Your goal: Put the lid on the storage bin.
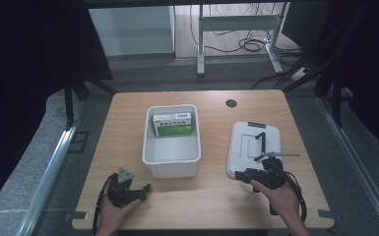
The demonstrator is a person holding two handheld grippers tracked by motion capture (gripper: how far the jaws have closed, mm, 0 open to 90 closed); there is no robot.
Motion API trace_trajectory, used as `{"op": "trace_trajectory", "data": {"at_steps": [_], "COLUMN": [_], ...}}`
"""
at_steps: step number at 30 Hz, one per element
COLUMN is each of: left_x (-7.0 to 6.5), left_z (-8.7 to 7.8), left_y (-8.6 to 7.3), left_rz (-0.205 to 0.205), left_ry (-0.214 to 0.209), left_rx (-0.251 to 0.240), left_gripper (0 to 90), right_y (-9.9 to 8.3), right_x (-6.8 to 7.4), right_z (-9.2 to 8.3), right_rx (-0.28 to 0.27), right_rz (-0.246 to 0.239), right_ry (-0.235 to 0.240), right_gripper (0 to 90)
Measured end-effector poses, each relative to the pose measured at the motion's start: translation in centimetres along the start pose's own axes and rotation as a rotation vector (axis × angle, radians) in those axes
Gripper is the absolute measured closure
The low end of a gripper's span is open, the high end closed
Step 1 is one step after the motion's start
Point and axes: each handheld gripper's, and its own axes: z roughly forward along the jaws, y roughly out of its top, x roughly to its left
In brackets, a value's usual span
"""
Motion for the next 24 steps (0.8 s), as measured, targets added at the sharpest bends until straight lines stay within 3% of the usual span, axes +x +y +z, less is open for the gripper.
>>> {"op": "trace_trajectory", "data": {"at_steps": [9, 19, 24], "left_x": [0.0, 0.0, 0.0], "left_z": [-0.1, 0.0, 0.0], "left_y": [-0.1, 0.0, 0.0], "left_rz": [-0.003, -0.007, -0.008], "left_ry": [0.001, 0.002, 0.002], "left_rx": [0.001, 0.000, 0.000], "left_gripper": [12.7, 12.3, 12.3], "right_y": [0.9, 1.8, 2.3], "right_x": [0.1, -0.4, -0.9], "right_z": [-0.1, -1.4, -2.2], "right_rx": [0.002, -0.016, -0.032], "right_rz": [-0.010, 0.022, 0.029], "right_ry": [-0.015, -0.020, -0.047], "right_gripper": [39.2, 43.3, 43.3]}}
